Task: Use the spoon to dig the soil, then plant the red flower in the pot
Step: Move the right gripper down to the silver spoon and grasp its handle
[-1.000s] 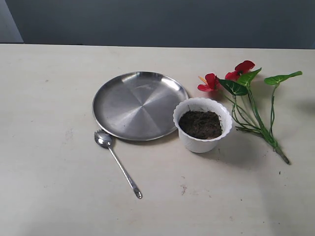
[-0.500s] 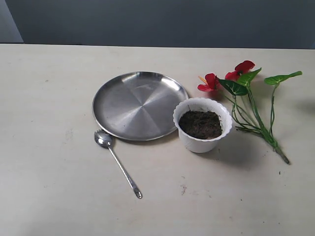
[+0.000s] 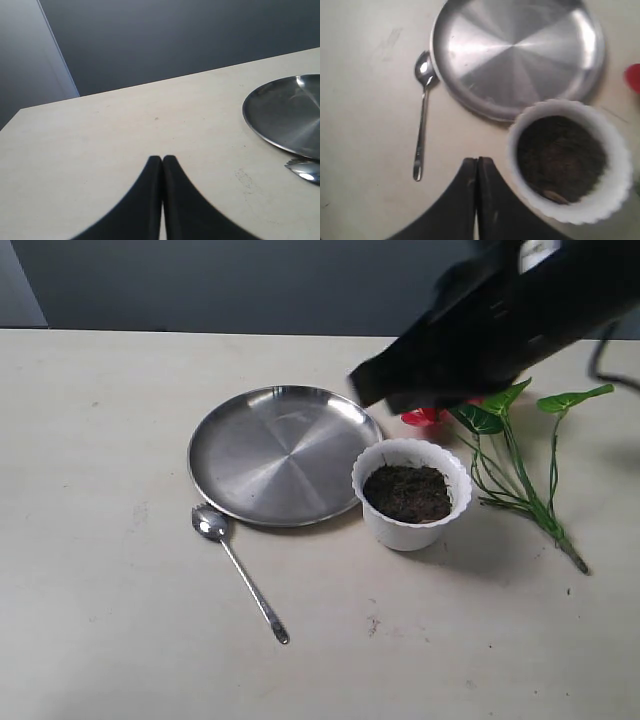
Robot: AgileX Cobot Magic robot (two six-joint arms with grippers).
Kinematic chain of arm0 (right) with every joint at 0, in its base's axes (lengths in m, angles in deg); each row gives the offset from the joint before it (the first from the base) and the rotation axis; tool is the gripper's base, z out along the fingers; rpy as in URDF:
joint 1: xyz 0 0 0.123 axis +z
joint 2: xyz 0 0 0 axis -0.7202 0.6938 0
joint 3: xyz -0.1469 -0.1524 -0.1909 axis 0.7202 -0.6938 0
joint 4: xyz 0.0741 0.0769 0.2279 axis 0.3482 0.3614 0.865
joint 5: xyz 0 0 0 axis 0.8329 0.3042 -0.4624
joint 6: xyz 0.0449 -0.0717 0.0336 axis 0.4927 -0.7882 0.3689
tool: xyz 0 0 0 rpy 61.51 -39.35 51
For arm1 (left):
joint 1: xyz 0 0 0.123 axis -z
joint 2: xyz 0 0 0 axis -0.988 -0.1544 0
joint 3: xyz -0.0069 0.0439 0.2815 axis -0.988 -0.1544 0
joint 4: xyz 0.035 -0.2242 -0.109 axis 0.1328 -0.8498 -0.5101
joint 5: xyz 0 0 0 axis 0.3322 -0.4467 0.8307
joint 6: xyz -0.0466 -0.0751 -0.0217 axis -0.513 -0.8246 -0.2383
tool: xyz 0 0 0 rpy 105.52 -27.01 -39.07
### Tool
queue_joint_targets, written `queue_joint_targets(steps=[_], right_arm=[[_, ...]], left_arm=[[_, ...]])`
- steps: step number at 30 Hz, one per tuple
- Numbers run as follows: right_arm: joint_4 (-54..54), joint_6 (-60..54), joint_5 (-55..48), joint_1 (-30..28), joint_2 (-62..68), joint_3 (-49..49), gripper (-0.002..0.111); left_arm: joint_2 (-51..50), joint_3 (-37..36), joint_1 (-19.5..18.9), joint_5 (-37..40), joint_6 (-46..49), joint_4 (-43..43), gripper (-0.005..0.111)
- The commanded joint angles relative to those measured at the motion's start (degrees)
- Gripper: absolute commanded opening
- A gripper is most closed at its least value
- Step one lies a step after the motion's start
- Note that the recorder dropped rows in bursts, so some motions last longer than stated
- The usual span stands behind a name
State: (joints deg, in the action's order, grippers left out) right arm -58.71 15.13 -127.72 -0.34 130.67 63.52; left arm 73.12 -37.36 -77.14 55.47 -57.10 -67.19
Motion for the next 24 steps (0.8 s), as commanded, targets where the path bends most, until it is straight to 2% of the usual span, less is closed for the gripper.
queue_joint_targets(steps=[1, 3, 5, 8, 10, 16, 24], right_arm=[[-0.02, 2.72, 3.17, 8.21, 10.67, 1.62, -0.001], [0.73, 2.48, 2.77, 9.76, 15.37, 2.44, 0.001], [1.05, 2.44, 2.92, 10.79, 18.94, 2.88, 0.008], [1.17, 2.03, 4.12, 12.01, 23.21, 3.35, 0.029], [1.17, 2.03, 6.25, 12.66, 25.32, 3.35, 0.038], [2.84, 2.03, 11.76, 14.29, 29.50, 4.37, 0.038], [2.09, 1.56, 5.69, 14.41, 36.12, 12.59, 0.038]], left_arm=[[0.13, -0.23, 0.28, -0.53, -0.12, -0.10, 0.000], [0.13, -0.23, 0.28, -0.53, -0.12, -0.10, 0.000], [0.13, -0.23, 0.28, -0.53, -0.12, -0.10, 0.000], [0.13, -0.23, 0.28, -0.53, -0.12, -0.10, 0.000], [0.13, -0.23, 0.28, -0.53, -0.12, -0.10, 0.000], [0.13, -0.23, 0.28, -0.53, -0.12, -0.10, 0.000], [0.13, -0.23, 0.28, -0.53, -0.12, -0.10, 0.000]])
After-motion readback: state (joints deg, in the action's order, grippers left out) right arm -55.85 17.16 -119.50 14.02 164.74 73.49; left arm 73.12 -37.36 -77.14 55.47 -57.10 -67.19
